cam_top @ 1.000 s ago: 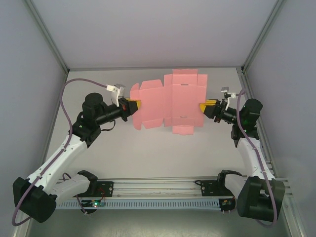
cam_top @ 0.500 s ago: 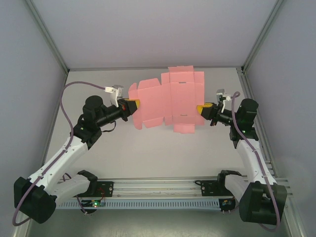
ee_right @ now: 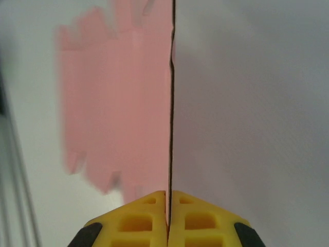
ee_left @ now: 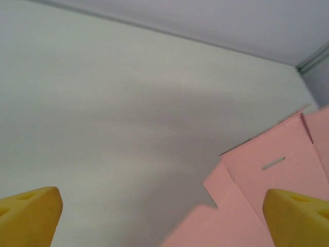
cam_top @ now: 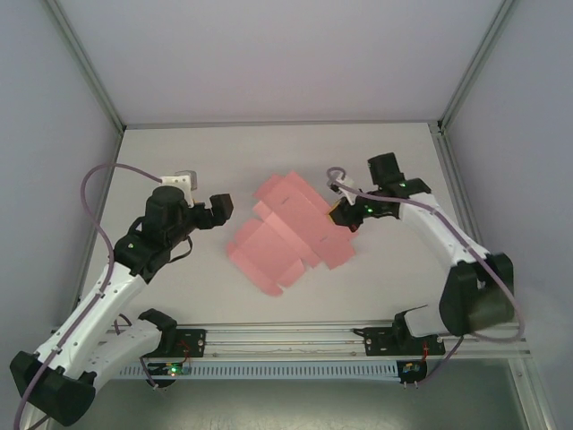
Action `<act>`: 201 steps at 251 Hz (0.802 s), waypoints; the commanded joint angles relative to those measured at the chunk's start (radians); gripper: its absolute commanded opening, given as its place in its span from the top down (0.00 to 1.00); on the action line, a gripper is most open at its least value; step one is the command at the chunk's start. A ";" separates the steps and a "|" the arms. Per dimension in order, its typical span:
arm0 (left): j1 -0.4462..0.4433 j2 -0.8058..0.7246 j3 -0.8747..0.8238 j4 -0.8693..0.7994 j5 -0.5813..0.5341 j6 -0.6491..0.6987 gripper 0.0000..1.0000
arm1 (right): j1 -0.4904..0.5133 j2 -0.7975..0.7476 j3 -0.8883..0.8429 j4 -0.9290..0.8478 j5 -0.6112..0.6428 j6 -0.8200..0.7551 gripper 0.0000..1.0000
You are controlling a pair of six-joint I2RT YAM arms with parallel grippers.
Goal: Assemble paper box
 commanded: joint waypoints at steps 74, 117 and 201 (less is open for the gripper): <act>0.091 0.323 0.069 0.146 0.123 -0.076 0.00 | 0.267 0.012 -0.180 0.668 0.713 -0.482 1.00; 0.113 0.443 0.103 0.234 0.246 -0.093 0.00 | 0.334 0.100 -0.266 0.887 0.876 -0.573 1.00; 0.120 0.678 0.195 0.325 0.383 -0.050 0.00 | 0.340 0.083 -0.294 0.880 0.778 -0.500 1.00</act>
